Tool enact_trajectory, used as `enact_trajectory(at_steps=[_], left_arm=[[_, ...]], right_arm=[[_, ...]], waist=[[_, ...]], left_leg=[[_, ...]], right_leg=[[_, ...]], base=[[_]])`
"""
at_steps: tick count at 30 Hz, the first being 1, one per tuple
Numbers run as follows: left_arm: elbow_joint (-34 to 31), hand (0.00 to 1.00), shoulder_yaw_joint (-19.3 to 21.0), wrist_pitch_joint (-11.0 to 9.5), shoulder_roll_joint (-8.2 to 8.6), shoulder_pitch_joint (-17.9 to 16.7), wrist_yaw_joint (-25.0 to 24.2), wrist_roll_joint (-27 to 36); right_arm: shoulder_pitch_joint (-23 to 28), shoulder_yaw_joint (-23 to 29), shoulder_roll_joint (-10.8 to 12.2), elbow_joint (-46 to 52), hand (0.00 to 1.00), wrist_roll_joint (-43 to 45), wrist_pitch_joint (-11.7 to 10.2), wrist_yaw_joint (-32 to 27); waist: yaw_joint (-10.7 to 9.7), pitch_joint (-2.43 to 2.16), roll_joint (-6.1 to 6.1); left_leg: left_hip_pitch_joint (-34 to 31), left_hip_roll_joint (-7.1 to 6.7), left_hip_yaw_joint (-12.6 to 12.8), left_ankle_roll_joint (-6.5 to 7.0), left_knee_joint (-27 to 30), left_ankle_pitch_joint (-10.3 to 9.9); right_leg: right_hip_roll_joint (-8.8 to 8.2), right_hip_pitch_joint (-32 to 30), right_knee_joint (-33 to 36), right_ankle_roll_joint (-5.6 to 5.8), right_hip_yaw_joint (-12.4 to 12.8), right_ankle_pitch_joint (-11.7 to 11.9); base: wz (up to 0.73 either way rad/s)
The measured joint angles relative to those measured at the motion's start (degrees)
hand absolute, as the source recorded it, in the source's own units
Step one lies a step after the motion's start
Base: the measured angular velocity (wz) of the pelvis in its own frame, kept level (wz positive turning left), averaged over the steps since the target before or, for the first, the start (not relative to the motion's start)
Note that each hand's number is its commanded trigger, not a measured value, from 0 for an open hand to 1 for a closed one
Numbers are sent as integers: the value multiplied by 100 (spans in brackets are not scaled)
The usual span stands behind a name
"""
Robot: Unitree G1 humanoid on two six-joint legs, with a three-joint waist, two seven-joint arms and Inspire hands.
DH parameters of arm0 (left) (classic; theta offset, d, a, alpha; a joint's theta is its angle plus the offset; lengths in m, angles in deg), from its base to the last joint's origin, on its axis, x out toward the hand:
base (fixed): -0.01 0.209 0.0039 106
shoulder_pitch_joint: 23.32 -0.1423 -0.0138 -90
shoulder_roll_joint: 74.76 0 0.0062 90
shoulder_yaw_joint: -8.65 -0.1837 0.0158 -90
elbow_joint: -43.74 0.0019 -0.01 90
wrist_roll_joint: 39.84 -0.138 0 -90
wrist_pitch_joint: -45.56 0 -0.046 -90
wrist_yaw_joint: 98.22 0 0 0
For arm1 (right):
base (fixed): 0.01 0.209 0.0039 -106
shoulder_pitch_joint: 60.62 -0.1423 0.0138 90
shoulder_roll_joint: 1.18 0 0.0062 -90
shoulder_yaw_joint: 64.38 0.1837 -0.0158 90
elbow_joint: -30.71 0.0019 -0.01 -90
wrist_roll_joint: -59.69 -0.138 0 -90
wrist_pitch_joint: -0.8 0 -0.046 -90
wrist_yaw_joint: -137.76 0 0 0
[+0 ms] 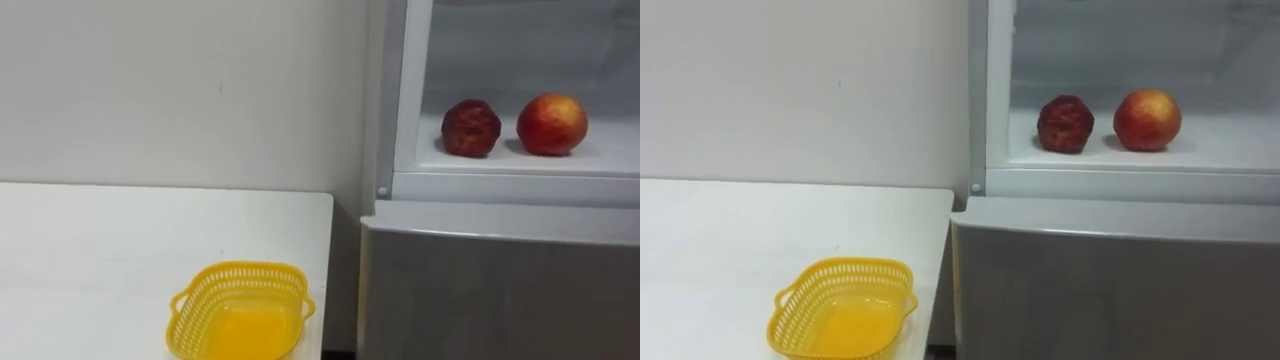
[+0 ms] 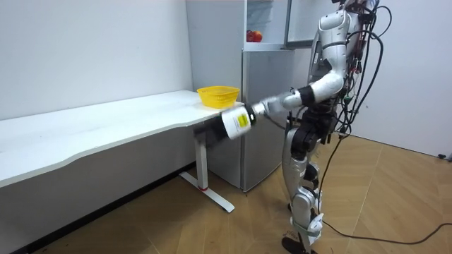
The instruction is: Retrieve from the upper fridge
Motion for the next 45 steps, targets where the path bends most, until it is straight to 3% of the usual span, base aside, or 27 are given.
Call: enact_trajectory(at_steps=[3,6,11,15,20,21,27,34,38,42,45], left_arm=[[1289,0,-432,46,125,-12,-169,7],[2184,0,-593,187,254,-36,-511,1],[3323,0,-688,229,271,54,-874,-32],[3902,0,-709,389,301,66,-1263,-284],[4046,0,-738,572,355,60,-1597,-836],[4050,0,-819,584,356,76,-1665,-1028],[4110,0,-1366,679,356,271,-1848,-1385],[4106,0,-1762,670,365,458,-1866,-1927],[4108,0,-1778,566,374,553,-1897,-1934],[4104,0,-1810,301,383,560,-2005,-1944],[4105,0,-1752,206,383,550,-2091,-1929]], right_arm=[[13,3,36,28,0,69,4,4],[26,4,35,10,0,74,8,31],[8,5,8,34,0,94,5,115],[0,-1,23,16,0,112,10,114],[4,-26,25,12,0,112,92,96],[3,-131,24,17,0,97,117,79],[-68,-178,144,30,0,-59,135,-75],[-108,-167,200,533,0,-617,101,-439],[-362,-162,229,1074,0,-1184,-230,-816],[-468,-169,331,2060,0,-1764,-556,-1139],[-482,-178,437,3138,0,-1747,-627,-1323]], waist=[[-28,-17,-13],[-70,-12,-56],[-144,-2,-45],[-166,20,-46],[-161,10,-76],[-162,-4,-114],[-311,10,-237],[-418,9,-193],[-429,12,-158],[-363,1,-179],[-305,16,-206]], left_leg=[[18,1,12,1,1,0],[50,6,-16,5,1,-5],[61,8,-10,12,-30,-15],[59,17,7,10,-34,-30],[81,23,82,10,-31,-30],[92,23,100,10,-32,-30],[90,14,92,10,-30,-33],[78,6,163,11,-33,-33],[59,7,161,11,-15,-32],[65,4,167,12,10,-29],[-11,-3,174,13,26,-28]], right_leg=[[2,22,-10,0,-1,-12],[3,102,-93,3,-24,-13],[-3,103,-89,7,-44,-16],[10,91,-89,9,-25,-17],[18,77,-73,9,22,-17],[17,79,-62,9,27,-18],[15,77,-36,18,41,-27],[26,26,2,21,115,-24],[41,-9,4,20,148,-24],[35,0,-1,17,154,-22],[23,-69,-3,20,142,-24]], base=[[0],[4],[1],[0],[-6],[-7],[0],[-6],[-2],[0],[0]])
